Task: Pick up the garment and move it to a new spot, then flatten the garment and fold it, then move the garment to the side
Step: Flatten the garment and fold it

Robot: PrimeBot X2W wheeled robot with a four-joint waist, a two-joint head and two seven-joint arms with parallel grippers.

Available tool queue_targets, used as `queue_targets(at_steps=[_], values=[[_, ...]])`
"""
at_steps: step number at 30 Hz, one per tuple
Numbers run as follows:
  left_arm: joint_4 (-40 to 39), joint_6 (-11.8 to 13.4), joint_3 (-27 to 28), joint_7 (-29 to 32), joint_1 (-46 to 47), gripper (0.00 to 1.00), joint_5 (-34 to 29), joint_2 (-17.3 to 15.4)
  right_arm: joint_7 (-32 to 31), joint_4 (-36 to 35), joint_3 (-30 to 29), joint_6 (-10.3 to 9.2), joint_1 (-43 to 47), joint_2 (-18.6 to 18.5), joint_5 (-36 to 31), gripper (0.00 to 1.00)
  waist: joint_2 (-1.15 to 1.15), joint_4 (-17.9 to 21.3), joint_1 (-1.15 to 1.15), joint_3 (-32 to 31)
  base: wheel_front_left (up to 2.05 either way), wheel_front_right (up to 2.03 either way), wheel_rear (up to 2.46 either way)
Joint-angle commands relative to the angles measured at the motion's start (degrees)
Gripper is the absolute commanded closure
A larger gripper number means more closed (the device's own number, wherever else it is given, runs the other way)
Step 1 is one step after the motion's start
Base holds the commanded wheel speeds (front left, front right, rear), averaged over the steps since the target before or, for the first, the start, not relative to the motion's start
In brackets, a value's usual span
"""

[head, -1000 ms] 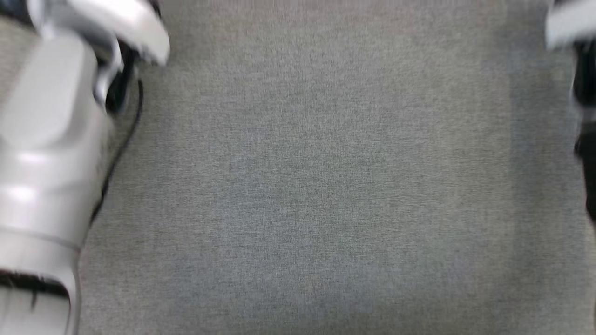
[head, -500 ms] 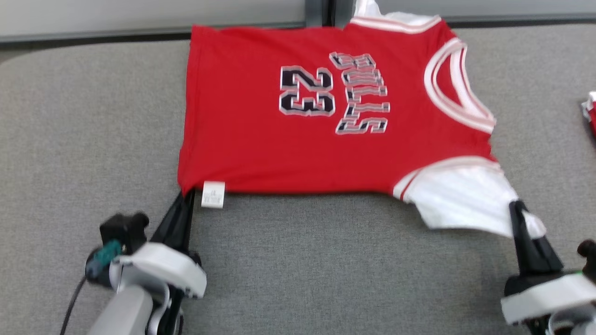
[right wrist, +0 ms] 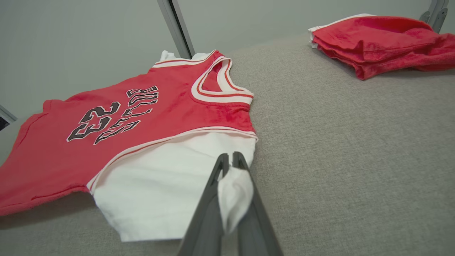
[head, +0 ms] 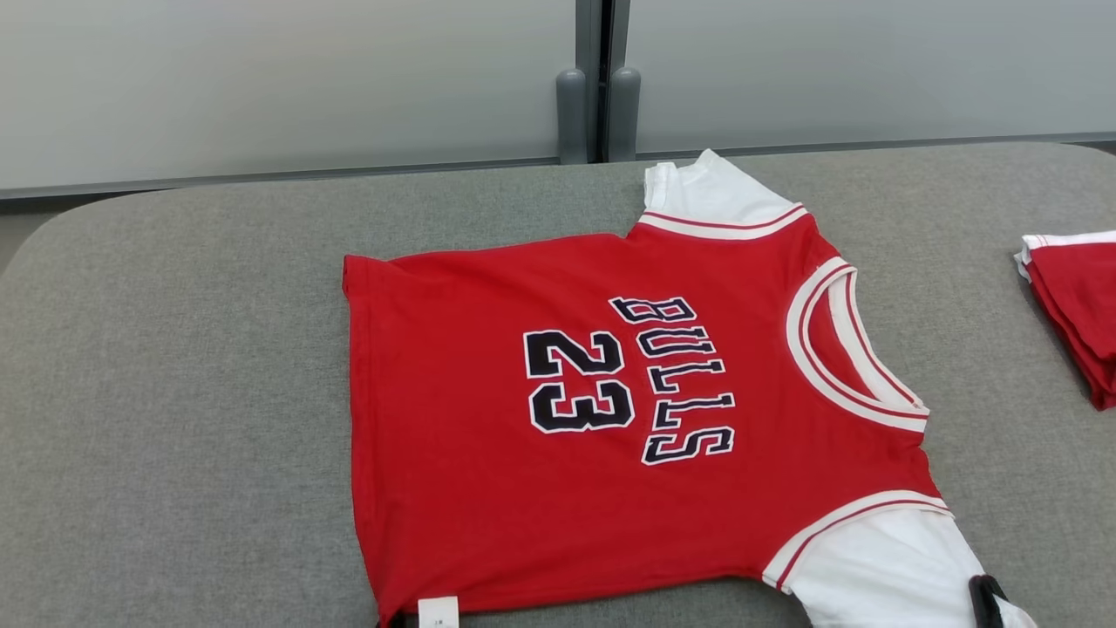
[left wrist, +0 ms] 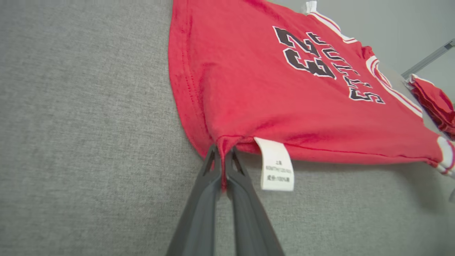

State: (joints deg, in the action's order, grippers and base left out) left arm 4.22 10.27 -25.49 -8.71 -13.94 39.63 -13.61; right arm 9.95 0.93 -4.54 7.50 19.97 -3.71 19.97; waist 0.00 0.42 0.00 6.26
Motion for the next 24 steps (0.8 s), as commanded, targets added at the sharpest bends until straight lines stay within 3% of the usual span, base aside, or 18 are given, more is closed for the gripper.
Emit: queue_targets(at_steps=[1, 6, 13, 20, 21, 22, 24], values=[[-1.18, 0.64, 0.23, 0.71, -0.4, 1.0, 0.3, -0.62, -0.13, -0.57, -0.39, -0.02, -0.59, -0.11, 0.14, 1.0, 0.0, -0.13, 0.0, 0.66, 0.0, 0.0, 0.0], [-7.57, 2.12, 0.26, 8.04, 3.15, 1.0, 0.82, -3.29, -3.35, -2.49, 0.53, -0.02, -7.54, -2.17, -0.81, 1.0, 0.0, -0.05, 0.0, 3.23, 0.0, 0.0, 0.0], [-14.38, 3.96, 1.37, 18.66, 12.27, 1.0, 1.63, -6.47, -10.21, -1.94, 3.83, -0.02, -22.02, -7.83, -0.07, 1.0, 0.0, -1.04, 0.0, 7.33, 0.0, 0.0, 0.0], [-10.79, 2.72, -1.05, 28.97, 24.06, 1.0, 1.73, -7.33, -16.23, 5.74, 7.73, -0.02, -35.38, -11.19, -0.89, 1.0, 0.0, -2.91, 0.0, 12.54, 0.0, 0.0, 0.0], [-8.85, 2.45, -1.21, 30.21, 26.41, 0.56, 2.14, -6.87, -16.88, 8.15, 9.7, -0.02, -38.61, -11.84, -0.89, 0.53, 0.0, -2.87, 0.0, 13.48, 0.0, 0.0, 0.0], [-7.69, 2.37, -1.25, 30.71, 27.24, 0.0, 1.71, -7.32, -16.53, 9.49, 10.11, -0.02, -40.18, -11.93, -0.78, 0.0, 0.0, -2.72, 0.0, 13.83, 0.0, 0.0, 0.0], [-6.16, 2.04, -1.1, 30.96, 27.95, 0.0, 2.14, -7.24, -15.96, 11.57, 11.96, -0.02, -42.2, -12.87, -1.66, 0.0, 0.0, -2.43, 0.0, 14.25, 0.0, 0.0, 0.0]])
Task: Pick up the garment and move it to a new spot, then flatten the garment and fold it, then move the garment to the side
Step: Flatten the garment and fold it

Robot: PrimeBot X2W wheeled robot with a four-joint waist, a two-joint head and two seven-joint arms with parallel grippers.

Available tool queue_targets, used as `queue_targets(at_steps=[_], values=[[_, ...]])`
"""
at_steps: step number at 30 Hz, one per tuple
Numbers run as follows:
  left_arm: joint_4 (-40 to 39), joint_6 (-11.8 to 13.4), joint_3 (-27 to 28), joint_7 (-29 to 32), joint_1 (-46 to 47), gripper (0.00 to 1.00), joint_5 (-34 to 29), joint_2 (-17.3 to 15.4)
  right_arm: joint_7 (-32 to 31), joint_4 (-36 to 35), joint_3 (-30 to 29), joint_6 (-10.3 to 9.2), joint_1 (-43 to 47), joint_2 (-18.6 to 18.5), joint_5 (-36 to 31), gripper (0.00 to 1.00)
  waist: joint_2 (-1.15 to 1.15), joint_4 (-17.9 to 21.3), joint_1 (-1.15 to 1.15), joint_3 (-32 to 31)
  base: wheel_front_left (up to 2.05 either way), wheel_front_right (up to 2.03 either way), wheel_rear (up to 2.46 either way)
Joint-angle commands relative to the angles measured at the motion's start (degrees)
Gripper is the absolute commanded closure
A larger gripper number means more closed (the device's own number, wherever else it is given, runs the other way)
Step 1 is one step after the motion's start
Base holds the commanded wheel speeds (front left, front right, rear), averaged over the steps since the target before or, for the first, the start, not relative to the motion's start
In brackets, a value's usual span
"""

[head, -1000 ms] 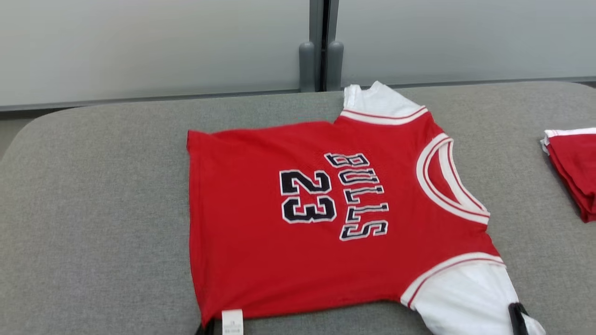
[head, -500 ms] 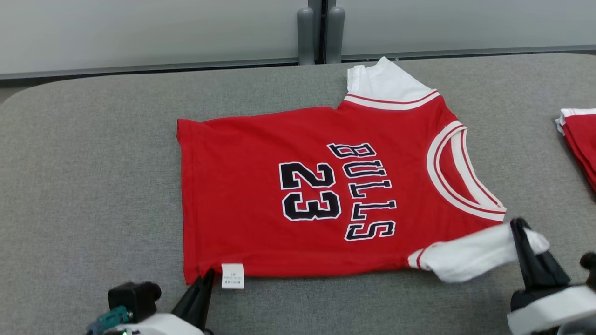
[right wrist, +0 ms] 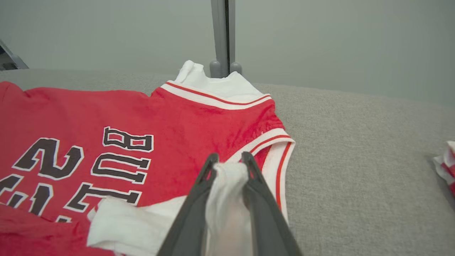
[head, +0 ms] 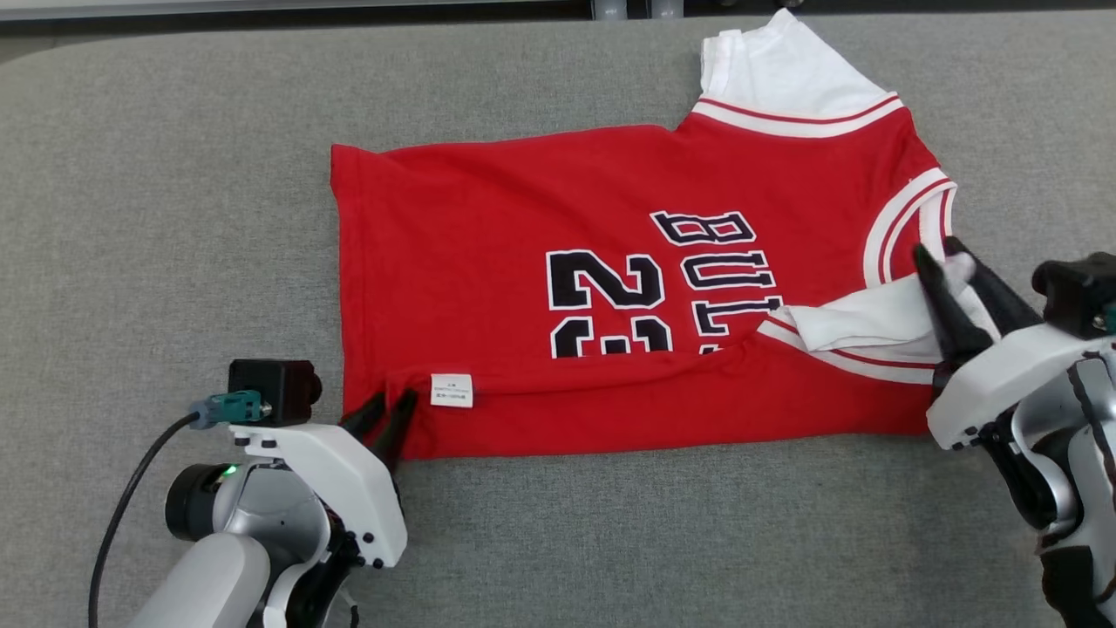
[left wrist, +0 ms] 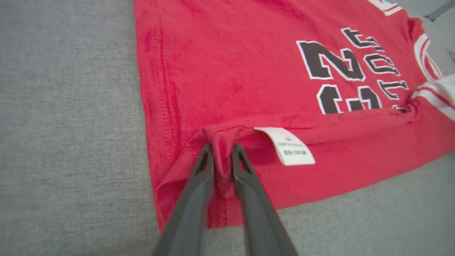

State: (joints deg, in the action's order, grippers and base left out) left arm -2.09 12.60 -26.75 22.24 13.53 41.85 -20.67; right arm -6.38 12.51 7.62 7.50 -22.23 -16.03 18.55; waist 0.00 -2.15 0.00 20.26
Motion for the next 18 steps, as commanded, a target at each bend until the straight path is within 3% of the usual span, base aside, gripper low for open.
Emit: queue_targets(at_steps=[1, 8, 12, 18], values=[[0.76, -0.13, 0.65, -0.36, 0.7, 0.0, 0.07, -0.28, 0.85, 0.73, 0.25, -0.02, -0.67, -0.69, -0.12, 0.0, 0.0, 0.26, 0.0, 0.29, 0.0, 0.0, 0.0], [1.13, 0.92, 4.38, -3.75, -3.22, 0.0, 0.93, -2.65, -0.48, -3.32, 1.12, -0.02, 3.34, -5.58, 1.06, 0.0, 0.0, 1.02, 0.0, -1.48, 0.0, 0.0, 0.0], [-1.89, 0.8, 4.58, -3.85, -7.24, 0.0, 1.73, -3.82, -6.84, -9.13, 0.82, -0.02, 8.96, -8.86, 0.76, 0.0, 0.0, 1.59, 0.0, -2.13, 0.0, 0.0, 0.0], [-3.98, 0.95, 3.43, -3.23, -8.29, 0.0, 1.7, -3.53, -15.24, -13.02, -2.65, -0.02, 13.69, -10.81, -2.07, 0.0, 0.0, 0.92, 0.0, 0.13, 0.0, 0.0, 0.0]])
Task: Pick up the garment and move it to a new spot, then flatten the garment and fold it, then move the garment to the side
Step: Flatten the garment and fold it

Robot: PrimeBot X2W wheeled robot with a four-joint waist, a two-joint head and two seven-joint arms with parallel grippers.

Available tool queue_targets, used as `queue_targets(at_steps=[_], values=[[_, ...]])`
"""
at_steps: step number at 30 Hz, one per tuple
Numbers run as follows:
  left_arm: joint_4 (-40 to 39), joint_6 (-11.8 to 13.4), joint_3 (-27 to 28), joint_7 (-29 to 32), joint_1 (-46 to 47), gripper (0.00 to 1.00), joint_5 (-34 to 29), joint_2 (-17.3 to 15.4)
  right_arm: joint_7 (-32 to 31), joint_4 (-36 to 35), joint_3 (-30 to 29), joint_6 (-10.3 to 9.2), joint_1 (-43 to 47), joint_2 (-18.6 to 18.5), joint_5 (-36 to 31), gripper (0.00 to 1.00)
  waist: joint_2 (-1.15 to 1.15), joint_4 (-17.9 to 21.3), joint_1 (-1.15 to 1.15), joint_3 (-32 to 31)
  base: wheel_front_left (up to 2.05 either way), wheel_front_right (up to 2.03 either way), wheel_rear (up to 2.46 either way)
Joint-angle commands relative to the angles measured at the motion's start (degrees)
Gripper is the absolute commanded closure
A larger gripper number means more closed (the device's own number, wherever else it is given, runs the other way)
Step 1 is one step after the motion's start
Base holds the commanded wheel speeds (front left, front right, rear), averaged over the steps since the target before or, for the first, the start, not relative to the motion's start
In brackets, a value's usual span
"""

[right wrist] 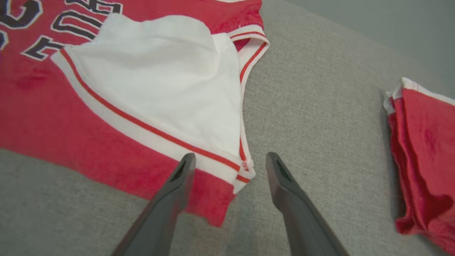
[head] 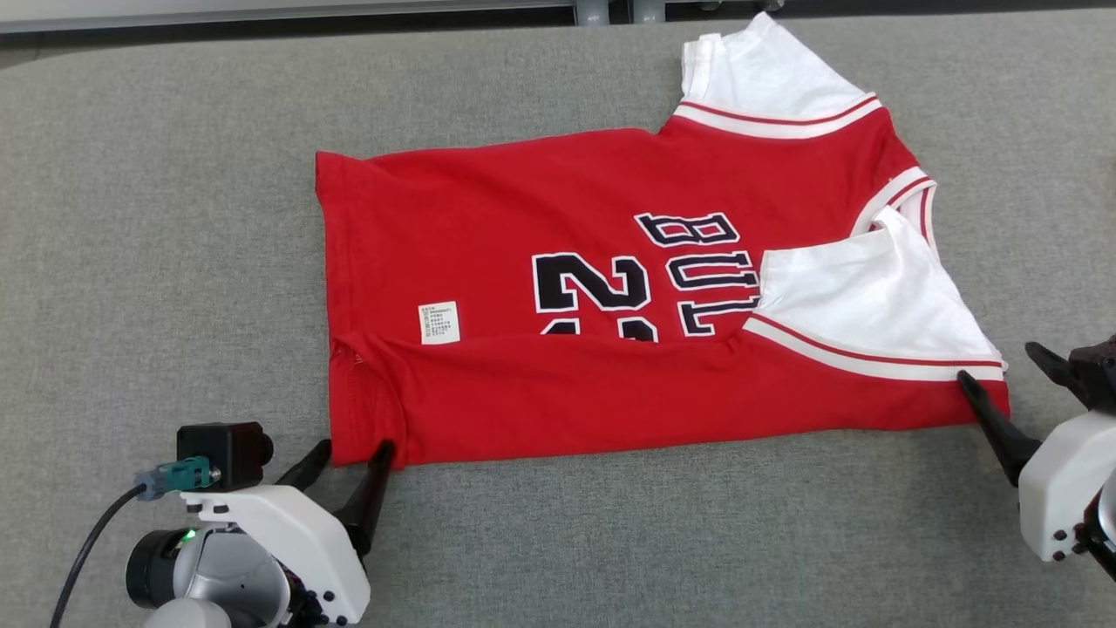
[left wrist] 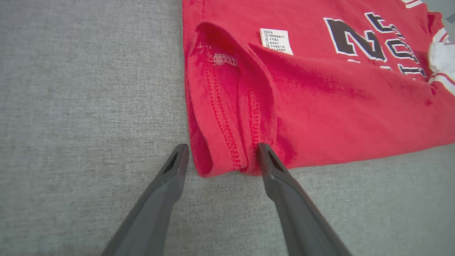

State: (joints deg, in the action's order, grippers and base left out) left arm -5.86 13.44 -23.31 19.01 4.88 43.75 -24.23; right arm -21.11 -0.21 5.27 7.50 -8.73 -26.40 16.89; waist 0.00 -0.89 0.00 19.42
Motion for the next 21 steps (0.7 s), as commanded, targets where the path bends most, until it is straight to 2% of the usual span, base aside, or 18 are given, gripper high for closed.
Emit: queue_targets(at_steps=[1, 6, 7, 8, 9, 10, 11, 16, 21], values=[[-0.2, 0.07, -0.33, 0.14, 0.84, 0.0, -0.13, 0.46, -1.93, -0.82, -0.56, -0.02, 0.6, -0.51, -1.29, 0.0, 0.0, -0.49, 0.0, 1.76, 0.0, 0.0, 0.0], [2.76, -1.37, -2.72, 2.25, 2.62, 0.0, 0.11, 1.37, -7.12, -1.1, -1.34, -0.02, 0.16, 1.38, -3.33, 0.0, 0.0, -1.43, 0.0, 5.74, 0.0, 0.0, 0.0], [3.41, -1.95, -3.05, 2.32, 3.03, 0.53, 0.61, 1.87, -7.86, -0.84, -0.67, -0.02, 0.16, 1.86, -2.74, 0.0, 0.0, -1.65, 0.0, 6.22, 0.0, 0.0, 0.0], [4.16, -2.38, -3.08, 1.9, 3.35, 1.0, 1.22, 2.69, -8.35, -0.6, -0.24, -0.02, 0.09, 2.57, -1.94, 0.0, 0.0, -1.78, 0.0, 6.45, 0.0, 0.0, 0.0], [4.91, -3.48, -4.11, 2.93, 3.47, 1.0, 1.2, 2.3, -8.69, -0.6, 0.01, -0.01, -0.03, 2.65, -1.44, 0.51, 0.0, -1.83, 0.0, 6.51, 0.0, 0.0, 0.0], [5.34, -4.31, -4.96, 3.84, 3.24, 1.0, 1.5, 2.32, -9.06, -0.68, 0.35, 0.05, -0.15, 2.7, -0.82, 0.96, 0.0, -1.9, 0.0, 6.41, 0.0, 0.0, 0.0], [5.45, -5.0, -5.17, 3.95, 2.95, 1.0, 2.19, 2.67, -9.09, -0.89, 0.46, 0.05, -0.07, 2.91, 0.23, 1.0, 0.0, -1.91, 0.0, 6.04, 0.0, 0.0, 0.0], [4.12, -6.37, -3.91, 4.23, 0.09, 1.0, 3.56, -0.63, -9.94, -3.63, -1.76, 0.04, 1.9, 0.97, 4.72, 1.0, 0.0, -1.62, 0.0, 1.54, 0.0, 0.0, 0.0], [-2.13, -6.68, -2.57, 5.22, -4.16, 1.0, 5.08, -4.48, -13.29, -8.35, -4.64, -0.02, 6.3, -2.58, 9.42, 1.0, 0.0, -1.42, 0.0, -2.69, 0.0, 0.0, 0.0]])
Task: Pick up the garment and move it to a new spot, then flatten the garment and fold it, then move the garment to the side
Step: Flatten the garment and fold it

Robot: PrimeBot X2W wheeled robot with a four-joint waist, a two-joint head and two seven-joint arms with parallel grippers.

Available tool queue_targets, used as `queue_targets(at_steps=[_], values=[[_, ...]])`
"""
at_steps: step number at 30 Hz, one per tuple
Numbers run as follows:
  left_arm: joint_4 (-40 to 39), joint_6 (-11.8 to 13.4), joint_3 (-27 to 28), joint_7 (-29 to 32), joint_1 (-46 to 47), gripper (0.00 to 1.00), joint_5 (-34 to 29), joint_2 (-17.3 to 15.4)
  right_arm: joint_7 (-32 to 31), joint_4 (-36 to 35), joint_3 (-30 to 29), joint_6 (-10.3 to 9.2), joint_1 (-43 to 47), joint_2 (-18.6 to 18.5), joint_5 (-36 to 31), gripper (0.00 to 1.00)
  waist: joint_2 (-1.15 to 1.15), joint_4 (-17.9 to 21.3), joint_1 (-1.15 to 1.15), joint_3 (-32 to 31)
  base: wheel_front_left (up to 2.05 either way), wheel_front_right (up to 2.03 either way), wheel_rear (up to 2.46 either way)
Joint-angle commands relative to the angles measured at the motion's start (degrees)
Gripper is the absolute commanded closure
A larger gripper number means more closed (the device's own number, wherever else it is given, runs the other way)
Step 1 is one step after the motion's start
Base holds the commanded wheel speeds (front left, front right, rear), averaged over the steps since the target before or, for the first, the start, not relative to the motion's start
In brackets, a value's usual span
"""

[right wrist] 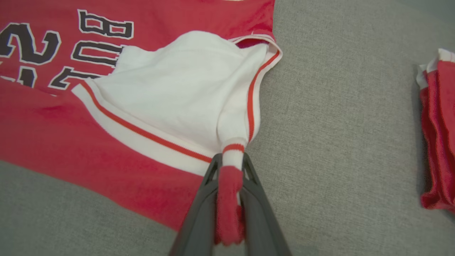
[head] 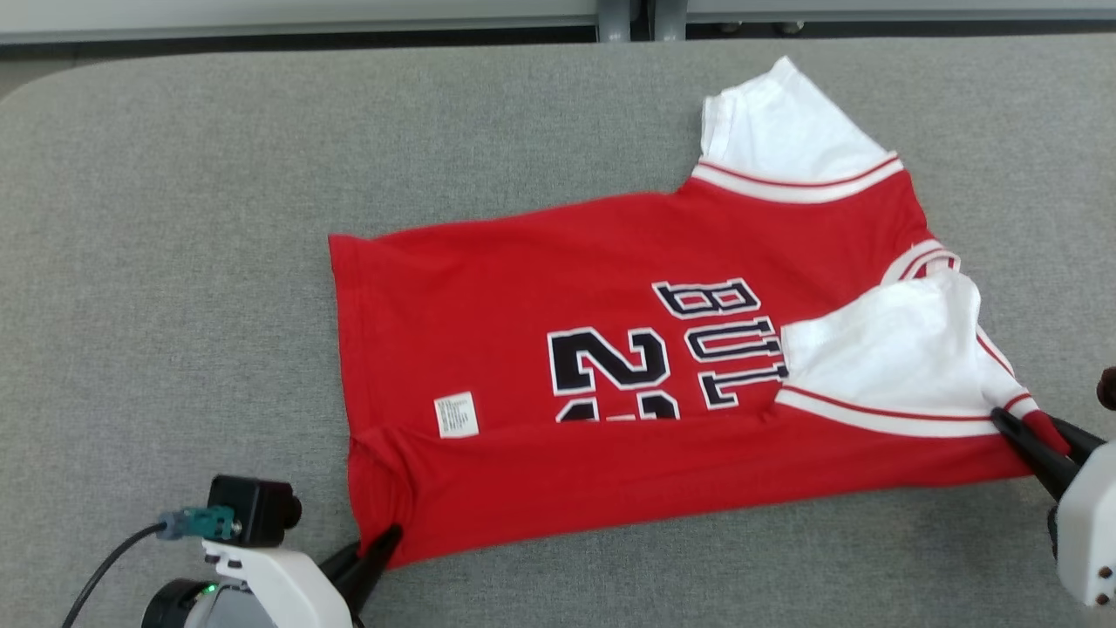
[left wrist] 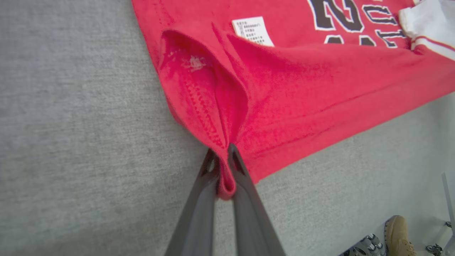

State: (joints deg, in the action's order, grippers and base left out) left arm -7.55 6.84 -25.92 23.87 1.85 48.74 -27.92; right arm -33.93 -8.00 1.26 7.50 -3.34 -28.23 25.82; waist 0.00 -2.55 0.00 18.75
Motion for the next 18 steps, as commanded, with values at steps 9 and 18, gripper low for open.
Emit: queue_targets(at_steps=[9, 18], values=[[-7.07, 2.1, -0.68, 0.03, -9.03, 0.75, 1.85, -0.9, -5.99, -5.98, -0.87, -0.02, 11.24, -2.41, 3.84, 0.74, 0.0, 0.33, 0.0, -0.36, 0.0, 0.0, 0.0], [-9.56, 5.23, 1.2, -3.7, -8.79, 0.0, -2.25, -1.52, -5.95, -12.73, -2.36, -0.03, 12.53, -3.92, 0.35, 0.0, 0.0, 0.27, 0.0, -2.21, 0.0, 0.0, 0.0]])
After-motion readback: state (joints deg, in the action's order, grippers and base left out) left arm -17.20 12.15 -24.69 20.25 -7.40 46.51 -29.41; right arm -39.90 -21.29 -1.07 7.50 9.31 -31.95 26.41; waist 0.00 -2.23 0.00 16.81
